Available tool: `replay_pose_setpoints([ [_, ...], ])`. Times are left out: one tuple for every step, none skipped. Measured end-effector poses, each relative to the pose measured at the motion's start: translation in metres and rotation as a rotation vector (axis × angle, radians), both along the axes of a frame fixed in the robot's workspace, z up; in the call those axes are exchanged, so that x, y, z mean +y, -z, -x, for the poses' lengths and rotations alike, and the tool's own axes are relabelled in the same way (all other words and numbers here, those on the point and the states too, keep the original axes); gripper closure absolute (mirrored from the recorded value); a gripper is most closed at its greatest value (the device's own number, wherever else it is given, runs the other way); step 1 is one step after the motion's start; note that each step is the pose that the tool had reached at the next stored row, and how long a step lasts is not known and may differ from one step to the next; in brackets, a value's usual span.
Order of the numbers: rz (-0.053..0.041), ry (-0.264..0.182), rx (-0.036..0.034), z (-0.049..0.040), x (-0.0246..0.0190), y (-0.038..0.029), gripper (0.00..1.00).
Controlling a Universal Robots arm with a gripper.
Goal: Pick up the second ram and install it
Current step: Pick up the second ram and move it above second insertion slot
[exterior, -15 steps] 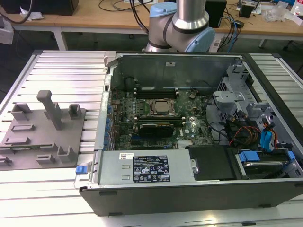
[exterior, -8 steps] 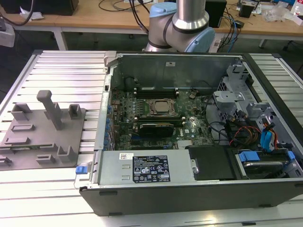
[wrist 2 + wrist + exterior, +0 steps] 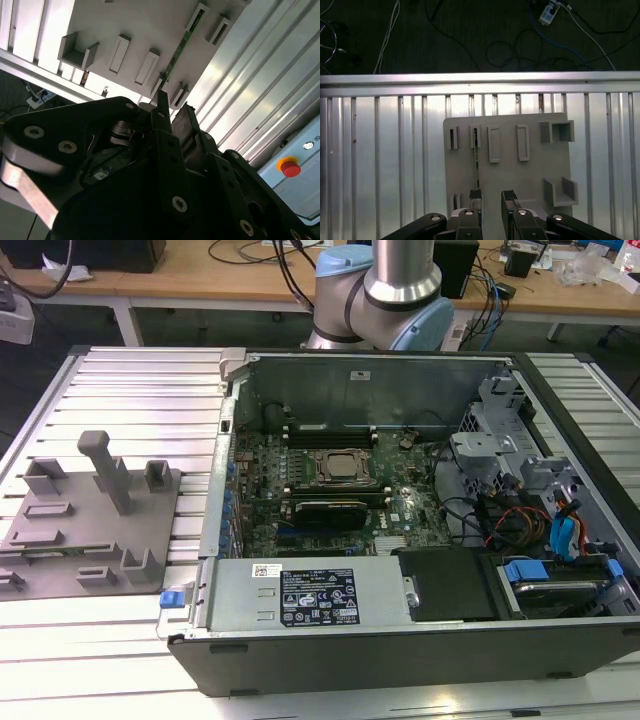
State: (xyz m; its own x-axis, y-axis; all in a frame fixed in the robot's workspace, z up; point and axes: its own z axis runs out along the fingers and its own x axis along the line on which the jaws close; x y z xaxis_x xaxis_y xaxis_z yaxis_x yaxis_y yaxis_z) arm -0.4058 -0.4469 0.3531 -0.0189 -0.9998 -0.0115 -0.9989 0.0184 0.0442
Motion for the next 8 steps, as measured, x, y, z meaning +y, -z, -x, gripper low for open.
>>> replay_pose_setpoints([
  [0.0000, 0.000, 0.0000, 0.0000, 0.0000, 0.0007, 0.70],
  [0.0000, 0.000, 0.0000, 0.0000, 0.0000, 0.0014, 0.70],
  [0.0000, 0.000, 0.0000, 0.0000, 0.0000, 0.0021, 0.70],
  [0.0000, 0.000, 0.0000, 0.0000, 0.0000, 0.0025, 0.70],
  [0.0000, 0.000, 0.0000, 0.0000, 0.0000, 0.0032, 0.70],
  [0.0000, 0.000, 0.0000, 0.0000, 0.0000, 0.0038, 0.70],
  [0.0000, 0.000, -0.0001, 0.0000, 0.0000, 0.0043, 0.70],
  [0.0000, 0.000, 0.0000, 0.0000, 0.0000, 0.0047, 0.70],
])
